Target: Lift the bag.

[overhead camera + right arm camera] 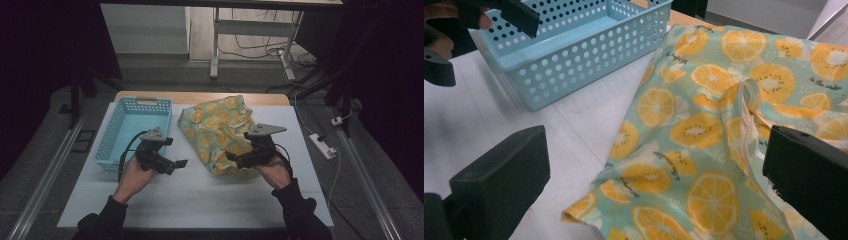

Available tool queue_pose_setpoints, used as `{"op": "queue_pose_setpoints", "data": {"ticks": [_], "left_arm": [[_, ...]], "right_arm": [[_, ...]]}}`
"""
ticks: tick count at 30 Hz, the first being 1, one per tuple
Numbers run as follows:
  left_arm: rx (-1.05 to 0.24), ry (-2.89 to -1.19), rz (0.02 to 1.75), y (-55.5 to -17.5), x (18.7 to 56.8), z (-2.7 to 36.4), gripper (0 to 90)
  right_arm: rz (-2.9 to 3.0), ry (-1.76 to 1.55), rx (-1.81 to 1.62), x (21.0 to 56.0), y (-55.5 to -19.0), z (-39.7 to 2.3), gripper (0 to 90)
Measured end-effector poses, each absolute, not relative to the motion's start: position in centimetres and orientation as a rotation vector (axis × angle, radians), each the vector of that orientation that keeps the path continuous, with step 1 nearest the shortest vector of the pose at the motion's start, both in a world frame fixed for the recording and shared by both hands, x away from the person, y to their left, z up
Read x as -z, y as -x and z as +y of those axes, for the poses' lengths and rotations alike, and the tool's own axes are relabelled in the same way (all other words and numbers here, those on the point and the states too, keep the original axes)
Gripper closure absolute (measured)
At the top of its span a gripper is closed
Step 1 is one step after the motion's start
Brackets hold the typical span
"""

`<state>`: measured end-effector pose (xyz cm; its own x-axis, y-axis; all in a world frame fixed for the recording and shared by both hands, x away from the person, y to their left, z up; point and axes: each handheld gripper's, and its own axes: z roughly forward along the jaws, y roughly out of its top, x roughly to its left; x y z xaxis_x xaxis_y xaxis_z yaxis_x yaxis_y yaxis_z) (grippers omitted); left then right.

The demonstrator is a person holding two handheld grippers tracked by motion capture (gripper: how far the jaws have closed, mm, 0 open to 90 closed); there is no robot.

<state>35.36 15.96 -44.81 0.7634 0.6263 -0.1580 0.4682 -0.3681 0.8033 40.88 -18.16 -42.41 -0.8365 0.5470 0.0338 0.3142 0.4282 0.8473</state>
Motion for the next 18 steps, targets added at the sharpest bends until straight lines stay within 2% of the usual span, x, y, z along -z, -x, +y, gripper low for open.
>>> {"op": "queue_pose_setpoints", "data": {"ticks": [18], "left_arm": [[-0.178, -1.984, 0.86, -33.0, 45.4, 18.0, 0.0]], "right_arm": [[2.418, -0.749, -1.362, 42.5, -38.3, -19.6, 0.0]]}}
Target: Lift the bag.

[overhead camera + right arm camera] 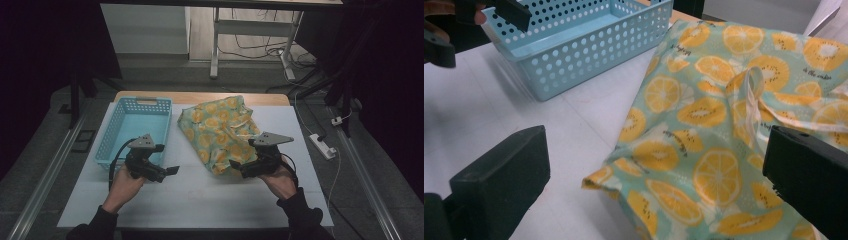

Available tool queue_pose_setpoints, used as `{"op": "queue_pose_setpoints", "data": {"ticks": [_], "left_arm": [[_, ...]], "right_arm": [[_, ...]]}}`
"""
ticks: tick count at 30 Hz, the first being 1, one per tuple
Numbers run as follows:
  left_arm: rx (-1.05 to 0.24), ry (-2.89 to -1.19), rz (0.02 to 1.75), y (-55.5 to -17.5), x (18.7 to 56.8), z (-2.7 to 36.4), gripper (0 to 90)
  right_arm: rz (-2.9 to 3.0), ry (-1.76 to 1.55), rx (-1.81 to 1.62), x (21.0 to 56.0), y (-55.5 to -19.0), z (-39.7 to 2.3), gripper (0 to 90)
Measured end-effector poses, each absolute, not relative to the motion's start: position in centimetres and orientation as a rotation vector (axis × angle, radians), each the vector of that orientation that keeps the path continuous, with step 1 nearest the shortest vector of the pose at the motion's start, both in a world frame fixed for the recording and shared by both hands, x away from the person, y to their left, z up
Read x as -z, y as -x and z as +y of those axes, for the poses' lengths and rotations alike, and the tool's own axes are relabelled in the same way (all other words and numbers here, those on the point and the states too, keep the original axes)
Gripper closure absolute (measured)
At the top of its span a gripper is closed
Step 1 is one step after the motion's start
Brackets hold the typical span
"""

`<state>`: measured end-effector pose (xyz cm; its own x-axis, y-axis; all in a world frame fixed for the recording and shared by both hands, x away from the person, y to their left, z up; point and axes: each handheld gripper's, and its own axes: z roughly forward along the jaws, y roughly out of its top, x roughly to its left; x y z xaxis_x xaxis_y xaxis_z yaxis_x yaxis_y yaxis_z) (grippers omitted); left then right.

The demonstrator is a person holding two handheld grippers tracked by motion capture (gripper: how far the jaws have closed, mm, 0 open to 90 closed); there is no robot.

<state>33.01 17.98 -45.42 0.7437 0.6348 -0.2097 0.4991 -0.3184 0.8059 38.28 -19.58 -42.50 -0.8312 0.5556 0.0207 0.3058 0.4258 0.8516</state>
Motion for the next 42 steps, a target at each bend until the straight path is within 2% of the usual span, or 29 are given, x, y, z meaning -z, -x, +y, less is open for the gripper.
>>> {"op": "queue_pose_setpoints", "data": {"ticks": [18, 42], "left_arm": [[-0.209, -1.966, 0.941, -29.3, 46.7, 21.1, 0.0], [-0.273, -1.861, 1.063, -23.6, 48.4, 26.2, 0.0]], "right_arm": [[2.395, -0.763, -1.354, 42.9, -35.8, -21.7, 0.0], [2.291, -0.925, -1.279, 45.3, -32.4, -27.3, 0.0]]}}
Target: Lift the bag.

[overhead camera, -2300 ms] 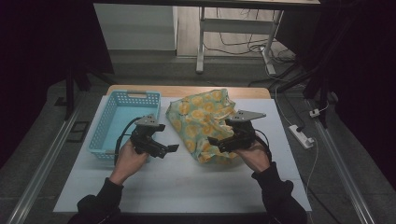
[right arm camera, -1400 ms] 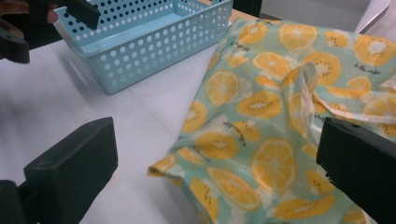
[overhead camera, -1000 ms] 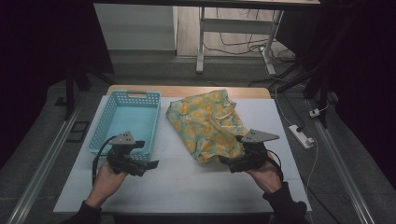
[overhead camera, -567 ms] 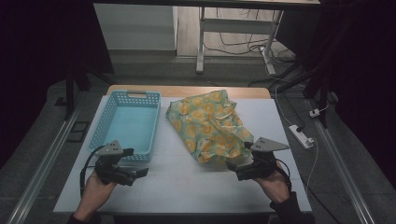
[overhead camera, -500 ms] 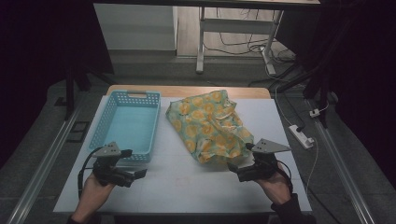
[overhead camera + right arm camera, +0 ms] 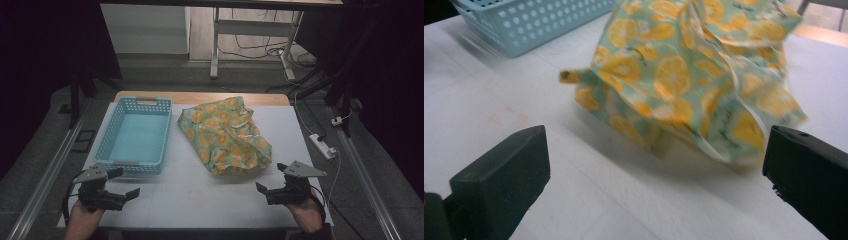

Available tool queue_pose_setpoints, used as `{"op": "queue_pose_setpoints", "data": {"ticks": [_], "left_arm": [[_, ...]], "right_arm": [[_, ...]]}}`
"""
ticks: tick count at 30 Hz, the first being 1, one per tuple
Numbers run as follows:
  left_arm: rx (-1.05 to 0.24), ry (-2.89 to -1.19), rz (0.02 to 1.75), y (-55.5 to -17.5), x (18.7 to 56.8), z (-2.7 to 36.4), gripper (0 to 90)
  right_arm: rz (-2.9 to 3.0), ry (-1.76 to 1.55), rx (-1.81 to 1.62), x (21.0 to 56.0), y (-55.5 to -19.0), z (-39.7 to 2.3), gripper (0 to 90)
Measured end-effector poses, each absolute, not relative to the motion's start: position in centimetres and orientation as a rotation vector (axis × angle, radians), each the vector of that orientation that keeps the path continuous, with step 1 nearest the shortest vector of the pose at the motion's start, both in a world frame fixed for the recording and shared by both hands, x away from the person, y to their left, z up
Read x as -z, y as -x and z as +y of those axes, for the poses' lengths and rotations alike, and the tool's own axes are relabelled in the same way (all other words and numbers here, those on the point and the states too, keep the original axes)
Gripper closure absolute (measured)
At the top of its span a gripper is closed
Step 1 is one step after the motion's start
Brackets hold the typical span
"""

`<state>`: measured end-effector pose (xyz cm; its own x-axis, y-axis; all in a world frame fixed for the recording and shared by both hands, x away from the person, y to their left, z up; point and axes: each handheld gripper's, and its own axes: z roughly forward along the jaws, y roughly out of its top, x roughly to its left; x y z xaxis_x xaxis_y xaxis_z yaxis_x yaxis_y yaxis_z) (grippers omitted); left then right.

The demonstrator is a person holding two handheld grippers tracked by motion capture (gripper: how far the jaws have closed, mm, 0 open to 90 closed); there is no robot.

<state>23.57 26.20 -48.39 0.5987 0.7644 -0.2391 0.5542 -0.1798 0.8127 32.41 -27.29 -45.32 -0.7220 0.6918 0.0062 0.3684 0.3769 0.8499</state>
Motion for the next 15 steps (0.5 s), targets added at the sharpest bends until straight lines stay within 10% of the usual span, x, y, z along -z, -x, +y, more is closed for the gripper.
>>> {"op": "queue_pose_setpoints", "data": {"ticks": [15], "left_arm": [[-0.322, -1.86, 1.211, -20.8, 50.8, 29.1, 0.0]], "right_arm": [[2.256, -1.071, -1.213, 47.5, -30.0, -31.2, 0.0]]}}
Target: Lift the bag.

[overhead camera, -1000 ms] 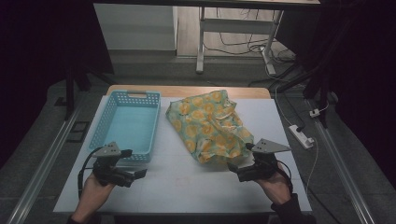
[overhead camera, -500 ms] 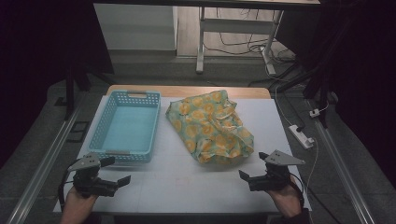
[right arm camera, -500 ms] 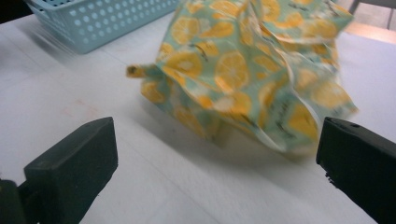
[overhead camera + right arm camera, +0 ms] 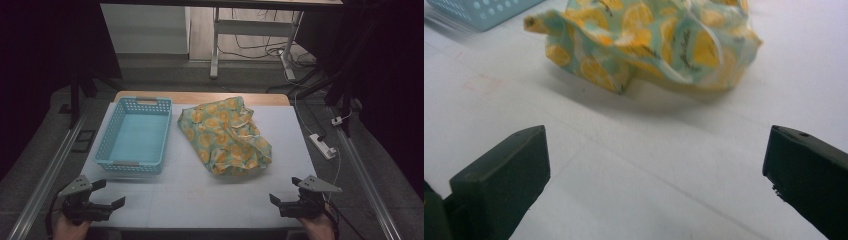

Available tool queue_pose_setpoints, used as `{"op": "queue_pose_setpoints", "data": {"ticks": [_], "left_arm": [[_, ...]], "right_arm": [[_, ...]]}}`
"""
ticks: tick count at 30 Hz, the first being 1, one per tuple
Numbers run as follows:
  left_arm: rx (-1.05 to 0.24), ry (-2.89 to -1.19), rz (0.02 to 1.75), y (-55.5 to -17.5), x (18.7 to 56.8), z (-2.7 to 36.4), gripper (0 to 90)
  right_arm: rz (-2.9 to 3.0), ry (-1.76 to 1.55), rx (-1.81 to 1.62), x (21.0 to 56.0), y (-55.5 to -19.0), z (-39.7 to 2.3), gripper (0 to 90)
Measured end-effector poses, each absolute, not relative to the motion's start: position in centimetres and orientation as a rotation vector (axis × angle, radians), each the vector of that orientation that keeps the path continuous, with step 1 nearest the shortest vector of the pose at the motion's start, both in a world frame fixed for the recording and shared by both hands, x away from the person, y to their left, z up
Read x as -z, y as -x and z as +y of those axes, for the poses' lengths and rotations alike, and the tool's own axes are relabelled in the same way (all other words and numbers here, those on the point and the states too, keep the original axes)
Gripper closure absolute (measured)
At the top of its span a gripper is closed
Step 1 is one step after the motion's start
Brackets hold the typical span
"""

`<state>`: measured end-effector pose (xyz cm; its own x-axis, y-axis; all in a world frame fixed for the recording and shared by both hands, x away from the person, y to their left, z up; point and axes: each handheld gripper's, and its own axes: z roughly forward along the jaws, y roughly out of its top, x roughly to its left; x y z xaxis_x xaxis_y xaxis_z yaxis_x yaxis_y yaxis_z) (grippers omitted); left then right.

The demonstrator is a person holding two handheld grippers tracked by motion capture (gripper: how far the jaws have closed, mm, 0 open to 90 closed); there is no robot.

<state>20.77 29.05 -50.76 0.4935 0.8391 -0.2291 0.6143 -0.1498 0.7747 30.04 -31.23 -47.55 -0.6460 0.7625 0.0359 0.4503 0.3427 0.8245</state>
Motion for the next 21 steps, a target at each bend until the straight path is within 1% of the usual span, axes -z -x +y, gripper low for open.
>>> {"op": "queue_pose_setpoints", "data": {"ticks": [9, 14, 21], "left_arm": [[-0.345, -1.885, 1.285, -19.8, 51.7, 29.8, 0.0], [-0.327, -1.926, 1.32, -19.6, 52.3, 29.8, 0.0], [-0.288, -1.936, 1.356, -19.7, 52.5, 29.9, 0.0]], "right_arm": [[2.27, -1.156, -1.162, 48.9, -29.1, -32.7, 0.0], [2.307, -1.187, -1.106, 49.4, -28.8, -32.9, 0.0], [2.326, -1.219, -1.063, 49.7, -28.9, -32.9, 0.0]]}}
